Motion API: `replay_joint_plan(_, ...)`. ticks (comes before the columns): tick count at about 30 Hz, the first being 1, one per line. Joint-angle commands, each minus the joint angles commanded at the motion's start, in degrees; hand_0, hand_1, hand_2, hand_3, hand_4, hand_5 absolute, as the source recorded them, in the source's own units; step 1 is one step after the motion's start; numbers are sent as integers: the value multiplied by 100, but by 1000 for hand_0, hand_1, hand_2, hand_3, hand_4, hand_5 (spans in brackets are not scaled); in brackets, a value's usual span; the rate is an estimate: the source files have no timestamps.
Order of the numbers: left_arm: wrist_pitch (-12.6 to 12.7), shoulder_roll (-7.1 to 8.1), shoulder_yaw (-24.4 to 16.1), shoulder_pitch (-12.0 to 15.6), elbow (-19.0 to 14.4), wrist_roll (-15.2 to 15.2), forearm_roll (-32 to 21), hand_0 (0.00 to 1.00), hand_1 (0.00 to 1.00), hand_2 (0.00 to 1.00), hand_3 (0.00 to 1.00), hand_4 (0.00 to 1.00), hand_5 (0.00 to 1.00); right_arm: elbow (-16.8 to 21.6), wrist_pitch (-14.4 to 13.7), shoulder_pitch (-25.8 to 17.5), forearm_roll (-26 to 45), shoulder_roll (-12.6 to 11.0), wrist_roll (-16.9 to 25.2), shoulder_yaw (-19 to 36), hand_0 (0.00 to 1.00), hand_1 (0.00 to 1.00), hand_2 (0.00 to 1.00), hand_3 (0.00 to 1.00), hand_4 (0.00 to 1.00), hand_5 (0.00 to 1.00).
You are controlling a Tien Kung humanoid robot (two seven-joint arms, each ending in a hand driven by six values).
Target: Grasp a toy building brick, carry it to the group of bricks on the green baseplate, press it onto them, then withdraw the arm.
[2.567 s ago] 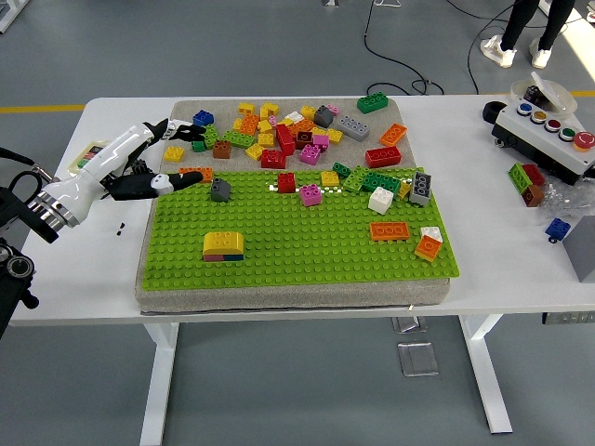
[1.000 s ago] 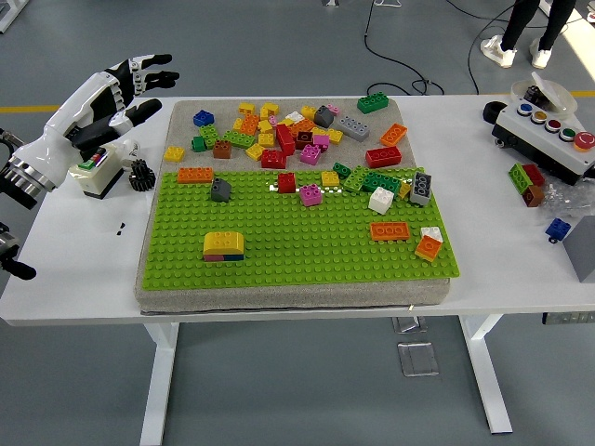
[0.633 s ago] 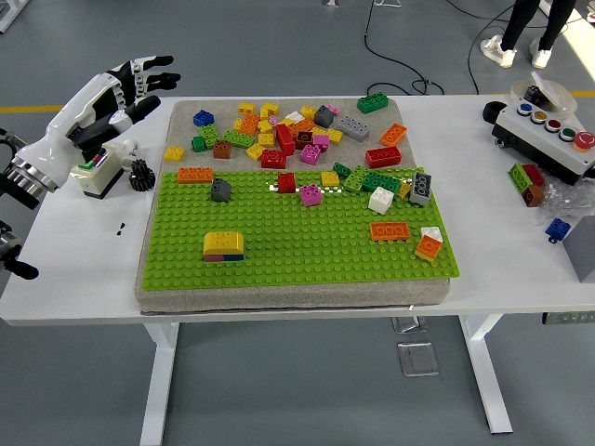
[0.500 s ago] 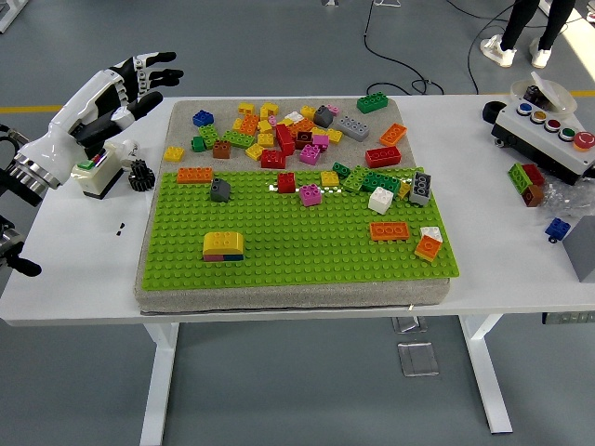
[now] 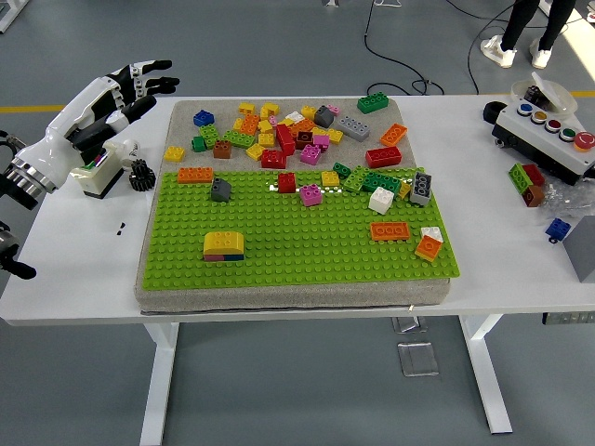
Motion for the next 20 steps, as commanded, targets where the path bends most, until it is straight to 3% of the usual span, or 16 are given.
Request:
replay_joint_plan(13, -209, -3, 73, -67, 238, 135, -253, 998, 902, 869, 913, 998, 872, 0, -31, -33, -63, 10, -18, -17, 725, 657, 704, 591, 908, 494)
replay_joint_plan(20, -252, -23, 91, -117, 354, 137, -283, 998, 902, 869, 913, 998, 872, 0, -20, -61, -60, 41, 8, -36, 725, 657, 704, 591, 908, 494)
